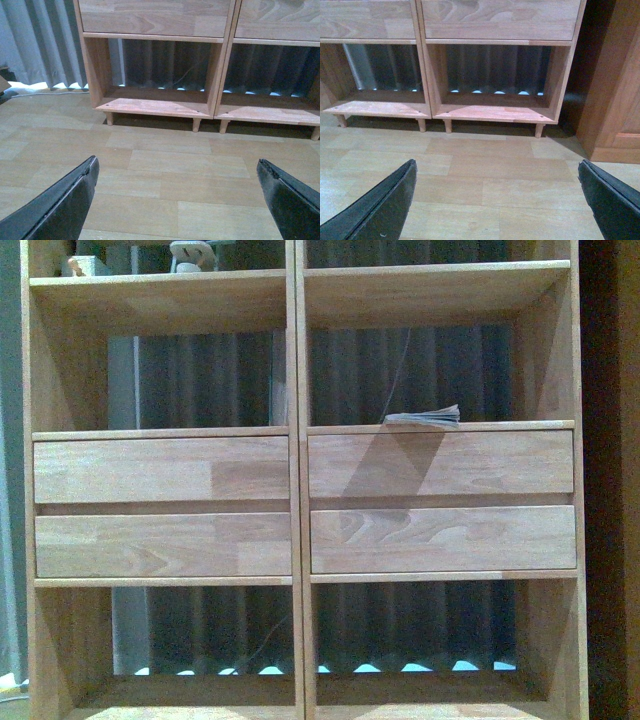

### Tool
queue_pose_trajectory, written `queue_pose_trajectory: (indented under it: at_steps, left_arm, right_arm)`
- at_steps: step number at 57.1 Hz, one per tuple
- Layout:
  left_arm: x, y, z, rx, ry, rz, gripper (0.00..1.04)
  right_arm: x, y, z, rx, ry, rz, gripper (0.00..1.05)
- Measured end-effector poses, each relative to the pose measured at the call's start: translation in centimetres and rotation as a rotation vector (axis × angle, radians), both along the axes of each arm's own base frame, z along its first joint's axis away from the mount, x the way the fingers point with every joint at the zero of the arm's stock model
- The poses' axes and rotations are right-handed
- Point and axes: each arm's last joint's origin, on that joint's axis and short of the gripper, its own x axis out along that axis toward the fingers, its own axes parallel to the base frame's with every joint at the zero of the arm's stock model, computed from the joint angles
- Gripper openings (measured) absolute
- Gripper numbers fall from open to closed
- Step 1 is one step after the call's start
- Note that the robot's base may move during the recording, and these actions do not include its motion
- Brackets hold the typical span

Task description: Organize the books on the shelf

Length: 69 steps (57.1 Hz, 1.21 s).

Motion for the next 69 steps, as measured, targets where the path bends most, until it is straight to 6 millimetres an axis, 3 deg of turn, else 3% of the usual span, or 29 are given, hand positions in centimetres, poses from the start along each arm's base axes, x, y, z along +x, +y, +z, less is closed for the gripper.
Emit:
queue_pose_trajectory:
  at_steps: [69]
  left_arm:
    - [0.00, 0.00, 0.00, 0.000, 0.000, 0.000, 0.97]
  right_arm:
    - [0.00, 0.00, 0.00, 0.000, 0.000, 0.000, 0.98]
